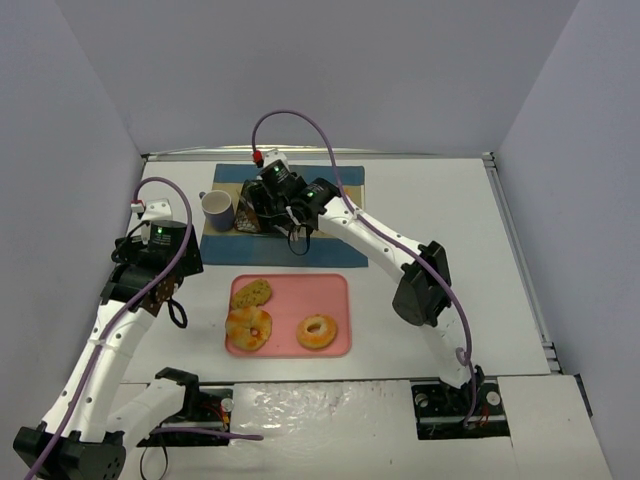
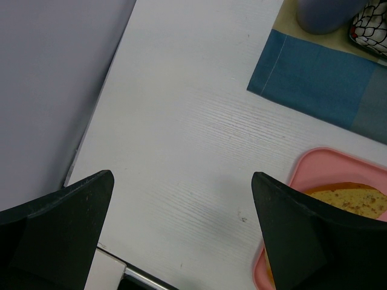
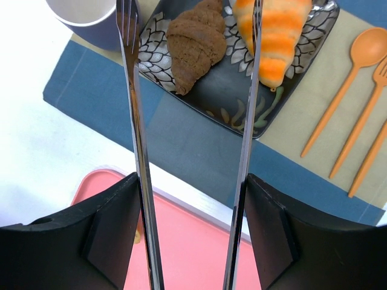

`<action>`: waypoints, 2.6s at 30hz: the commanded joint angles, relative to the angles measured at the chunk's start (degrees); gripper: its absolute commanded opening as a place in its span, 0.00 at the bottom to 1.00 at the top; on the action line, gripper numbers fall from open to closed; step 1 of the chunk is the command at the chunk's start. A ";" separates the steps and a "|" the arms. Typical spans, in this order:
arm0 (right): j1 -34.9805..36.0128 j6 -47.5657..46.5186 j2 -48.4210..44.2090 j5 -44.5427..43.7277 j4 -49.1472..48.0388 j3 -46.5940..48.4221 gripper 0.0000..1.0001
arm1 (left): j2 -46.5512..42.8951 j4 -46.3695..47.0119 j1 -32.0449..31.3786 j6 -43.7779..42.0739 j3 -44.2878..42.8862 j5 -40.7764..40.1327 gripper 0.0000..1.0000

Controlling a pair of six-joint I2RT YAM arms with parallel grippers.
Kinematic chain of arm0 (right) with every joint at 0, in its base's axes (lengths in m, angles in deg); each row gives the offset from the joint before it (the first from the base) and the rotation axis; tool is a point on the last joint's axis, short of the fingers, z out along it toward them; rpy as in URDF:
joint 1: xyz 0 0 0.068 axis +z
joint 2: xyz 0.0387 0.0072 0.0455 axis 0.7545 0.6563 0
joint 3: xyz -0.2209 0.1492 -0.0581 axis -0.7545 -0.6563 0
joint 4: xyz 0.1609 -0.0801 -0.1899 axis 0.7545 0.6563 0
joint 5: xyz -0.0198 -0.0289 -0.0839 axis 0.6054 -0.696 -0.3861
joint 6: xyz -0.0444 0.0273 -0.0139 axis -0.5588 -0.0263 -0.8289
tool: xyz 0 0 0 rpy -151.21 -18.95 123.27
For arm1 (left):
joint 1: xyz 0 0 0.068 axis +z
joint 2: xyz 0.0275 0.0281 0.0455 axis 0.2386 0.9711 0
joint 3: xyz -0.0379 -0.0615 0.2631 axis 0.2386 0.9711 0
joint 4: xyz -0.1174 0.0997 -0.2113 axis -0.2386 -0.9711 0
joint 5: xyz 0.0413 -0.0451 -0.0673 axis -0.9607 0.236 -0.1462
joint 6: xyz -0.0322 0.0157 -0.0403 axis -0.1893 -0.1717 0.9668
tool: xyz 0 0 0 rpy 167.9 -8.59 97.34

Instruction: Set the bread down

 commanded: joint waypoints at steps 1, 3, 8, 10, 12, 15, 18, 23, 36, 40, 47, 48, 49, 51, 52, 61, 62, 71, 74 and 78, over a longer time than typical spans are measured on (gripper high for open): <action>0.34 -0.03 -7.83 -2.42 -1.59 -1.86 0.62 | 0.25 2.18 0.27 0.55 -1.49 -0.58 0.97; 0.34 0.30 -9.25 -2.78 -1.47 -3.26 0.62 | 0.31 2.26 0.27 0.52 -1.49 -0.56 0.97; 0.25 0.83 -13.72 -3.48 -1.17 -7.83 0.62 | 0.45 2.31 0.20 0.35 -1.66 -0.47 0.97; 0.23 1.01 -16.07 -4.18 -0.88 -9.80 0.62 | 0.48 2.31 0.27 0.32 -1.75 -0.38 0.97; 0.16 1.23 -17.92 -4.89 -0.58 -11.31 0.63 | 0.55 2.31 0.27 0.25 -1.76 -0.37 0.97; 0.10 1.95 -21.28 -5.98 0.07 -13.65 0.63 | 0.69 2.25 0.27 0.23 -1.96 -0.29 0.97; -0.09 2.67 -24.92 -6.95 0.49 -17.10 0.63 | 0.72 1.98 0.19 0.09 -2.18 -0.14 0.97; -0.74 4.18 -29.94 -9.77 1.18 -23.33 0.63 | 0.65 1.37 0.18 0.22 -2.35 0.56 0.97; -5.63 12.86 -43.43 -19.42 2.70 -38.90 0.64 | 0.38 0.67 0.18 -0.75 -2.28 1.14 0.97; -10.19 15.07 -46.76 -20.11 2.98 -45.46 0.64 | 0.83 0.73 0.16 -0.99 -2.93 1.11 0.97; -16.63 17.43 -47.33 -20.59 2.91 -53.62 0.64 | 1.42 1.03 0.00 -1.50 -4.00 0.76 0.97; -17.03 17.81 -46.82 -21.51 2.53 -54.63 0.64 | 1.45 1.12 0.00 -1.53 -4.04 0.76 0.97; -17.33 18.15 -46.27 -22.61 2.06 -55.73 0.64 | 1.49 1.16 0.00 -1.57 -4.04 0.76 0.97; -18.31 18.44 -45.64 -23.69 0.31 -58.12 0.64 | 1.51 1.23 0.00 -1.64 -3.90 0.82 0.97; -18.84 18.56 -45.45 -24.04 -0.92 -58.85 0.65 | 1.46 1.26 0.00 -1.62 -3.81 0.85 0.97; -22.78 18.03 -41.97 -22.97 -16.78 -68.38 0.66 | 1.59 1.23 -0.01 -2.42 -4.42 0.30 0.97; -23.55 17.86 -40.72 -21.98 -17.90 -68.51 0.66 | 1.59 1.10 -0.05 -2.59 -4.55 0.22 0.97; -26.42 15.69 -29.60 -12.77 -21.49 -66.60 0.68 | 1.28 0.77 -0.26 -2.78 -4.92 -0.29 0.97; -27.05 15.49 -26.89 -10.37 -21.75 -66.05 0.71 | 1.12 0.61 -0.35 -2.82 -4.95 -0.42 0.97; -27.52 15.35 -25.55 -7.99 -21.23 -65.42 0.77 | 1.07 0.37 -0.36 -2.90 -5.18 -0.73 0.97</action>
